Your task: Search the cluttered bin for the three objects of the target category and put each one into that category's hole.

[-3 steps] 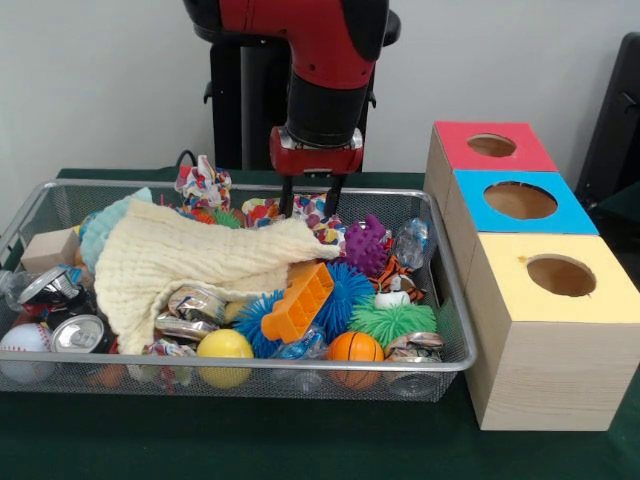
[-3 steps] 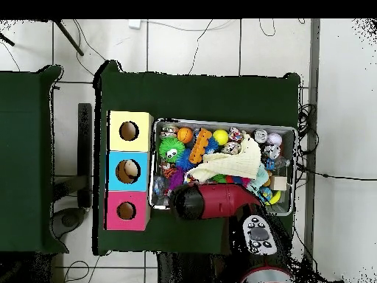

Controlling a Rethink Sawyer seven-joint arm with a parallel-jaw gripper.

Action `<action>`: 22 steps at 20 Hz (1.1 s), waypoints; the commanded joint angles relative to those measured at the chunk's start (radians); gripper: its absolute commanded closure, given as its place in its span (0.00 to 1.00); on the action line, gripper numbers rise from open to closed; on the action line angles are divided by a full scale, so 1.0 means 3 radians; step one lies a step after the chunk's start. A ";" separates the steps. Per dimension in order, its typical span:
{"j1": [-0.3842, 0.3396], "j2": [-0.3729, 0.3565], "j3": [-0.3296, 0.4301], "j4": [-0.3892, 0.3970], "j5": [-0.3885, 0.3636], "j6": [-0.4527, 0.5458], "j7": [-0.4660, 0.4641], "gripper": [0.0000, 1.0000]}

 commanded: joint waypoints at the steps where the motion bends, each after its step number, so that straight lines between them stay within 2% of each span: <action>1: -0.0016 0.0180 0.0014 -0.0320 -0.0062 -0.0162 0.0392 0.00; 22: -0.0016 0.0365 -0.0014 -0.0370 -0.0074 -0.0288 0.0388 0.00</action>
